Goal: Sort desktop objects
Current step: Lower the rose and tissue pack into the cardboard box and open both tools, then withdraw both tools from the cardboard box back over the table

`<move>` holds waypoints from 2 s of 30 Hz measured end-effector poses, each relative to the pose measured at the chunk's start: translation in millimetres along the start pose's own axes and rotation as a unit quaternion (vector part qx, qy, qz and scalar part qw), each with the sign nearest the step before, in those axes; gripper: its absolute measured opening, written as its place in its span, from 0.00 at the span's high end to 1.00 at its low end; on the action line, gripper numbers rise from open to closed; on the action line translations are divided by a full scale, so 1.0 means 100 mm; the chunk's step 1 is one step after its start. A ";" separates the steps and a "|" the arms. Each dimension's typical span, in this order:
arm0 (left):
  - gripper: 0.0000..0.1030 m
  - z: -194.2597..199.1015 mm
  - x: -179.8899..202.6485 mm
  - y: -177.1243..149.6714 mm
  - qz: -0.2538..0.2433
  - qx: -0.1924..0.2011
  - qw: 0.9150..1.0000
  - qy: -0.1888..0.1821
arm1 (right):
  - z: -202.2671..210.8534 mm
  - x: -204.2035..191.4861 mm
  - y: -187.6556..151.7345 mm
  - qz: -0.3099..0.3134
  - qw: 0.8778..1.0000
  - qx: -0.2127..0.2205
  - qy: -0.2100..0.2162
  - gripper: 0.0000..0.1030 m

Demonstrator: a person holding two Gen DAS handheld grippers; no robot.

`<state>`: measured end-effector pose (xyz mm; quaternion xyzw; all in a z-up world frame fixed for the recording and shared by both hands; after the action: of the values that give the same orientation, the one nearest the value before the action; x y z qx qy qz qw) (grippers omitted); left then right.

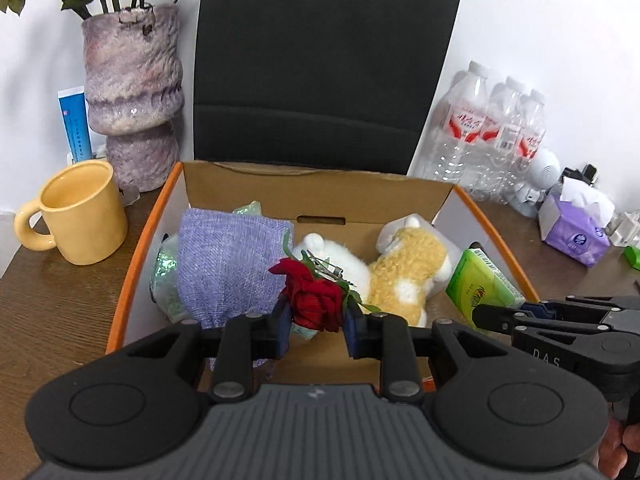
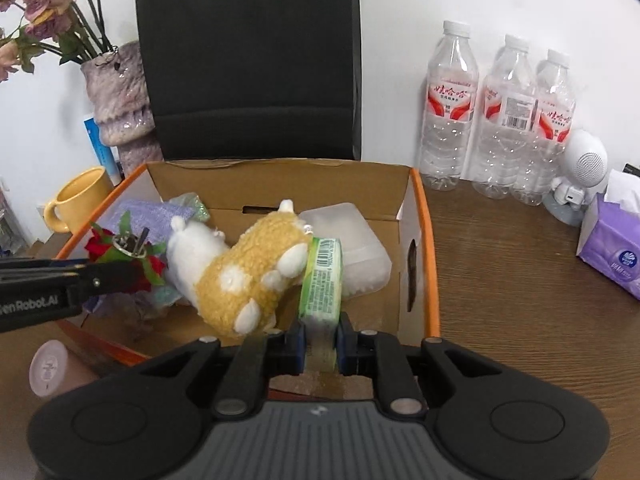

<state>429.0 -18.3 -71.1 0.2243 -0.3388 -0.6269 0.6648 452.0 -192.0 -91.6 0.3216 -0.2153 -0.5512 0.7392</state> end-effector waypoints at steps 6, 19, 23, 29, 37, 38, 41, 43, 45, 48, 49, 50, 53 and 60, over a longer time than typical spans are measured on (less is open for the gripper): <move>0.51 0.02 0.04 0.03 -0.006 0.009 1.000 0.005 | 0.01 0.00 0.03 0.002 1.000 0.007 -0.012 0.68; 0.00 0.65 0.02 0.13 0.006 0.080 0.996 0.026 | 0.70 -0.26 0.11 0.050 0.995 0.087 -0.027 0.07; 0.00 0.94 0.01 0.08 0.008 0.094 0.995 0.016 | 0.92 -0.35 0.01 0.052 0.995 0.079 -0.027 0.06; 0.00 1.38 -0.02 -0.05 0.003 0.107 0.994 0.018 | 1.31 -0.45 -0.18 0.042 0.996 0.081 -0.014 0.00; 0.00 1.85 -0.04 -0.38 -0.006 0.119 0.993 0.004 | 1.85 -0.62 -0.49 0.052 0.994 0.098 0.004 0.00; 0.00 1.90 -0.04 -0.42 -0.007 0.119 0.993 0.002 | 1.91 -0.63 -0.53 0.054 0.994 0.100 0.005 0.00; 0.00 2.03 -0.04 -0.52 -0.009 0.122 0.992 0.000 | 2.04 -0.66 -0.63 0.058 0.993 0.106 0.006 0.00; 0.00 2.10 -0.05 -0.59 -0.009 0.126 0.992 -0.002 | 2.12 -0.68 -0.70 0.060 0.992 0.110 0.006 0.00; 0.00 2.17 -0.06 -0.65 -0.007 0.129 0.992 -0.002 | 2.19 -0.70 -0.77 0.060 0.992 0.114 0.005 0.00; 0.00 2.24 -0.07 -0.73 -0.005 0.131 0.991 0.001 | 2.26 -0.72 -0.87 0.059 0.992 0.116 0.004 0.00; 0.00 2.26 -0.07 -0.77 -0.005 0.131 0.991 0.001 | 2.28 -0.73 -0.90 0.060 0.991 0.116 0.005 0.00; 0.00 2.27 -0.07 -0.81 -0.005 0.130 0.991 0.001 | 2.30 -0.74 -0.94 0.061 0.991 0.117 0.005 0.00; 0.00 2.30 -0.06 -0.94 -0.004 0.126 0.992 0.002 | 2.36 -0.78 -1.04 0.065 0.991 0.120 0.008 0.00; 0.00 2.27 -0.02 -1.33 0.012 0.118 0.993 -0.006 | 2.33 -0.85 -1.25 0.070 0.990 0.124 0.006 0.00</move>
<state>172.4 -3.1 -15.6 0.2935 -0.4171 -0.5756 0.6392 184.7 -189.3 -14.8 0.3982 -0.2995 -0.4652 0.7317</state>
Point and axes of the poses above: each gripper's, at about its wrist camera, not at the fingertips, and z roughly against the way its jaws point, x to its right, y to its top, the point moved 6 cm from there along -z, roughly the way its jaws point, and after that the axes turned 3 degrees about z, right-handed, at the moved point
